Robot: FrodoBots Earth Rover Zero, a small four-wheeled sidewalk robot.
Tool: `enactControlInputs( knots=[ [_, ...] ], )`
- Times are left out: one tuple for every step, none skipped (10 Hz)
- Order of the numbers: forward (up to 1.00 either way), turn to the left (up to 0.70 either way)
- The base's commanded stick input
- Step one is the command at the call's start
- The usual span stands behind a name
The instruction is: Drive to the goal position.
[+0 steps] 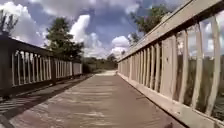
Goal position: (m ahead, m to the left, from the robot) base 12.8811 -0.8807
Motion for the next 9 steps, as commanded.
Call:
enactControlInputs(
  knots=[
    [1.0,0.0],
    [1.0,0.0],
    [1.0,0.04],
    [1.0,0.23],
    [1.0,0.27],
    [1.0,0.27],
    [1.0,0.27],
    [1.0,0.27],
    [1.0,0.27]
  ],
)
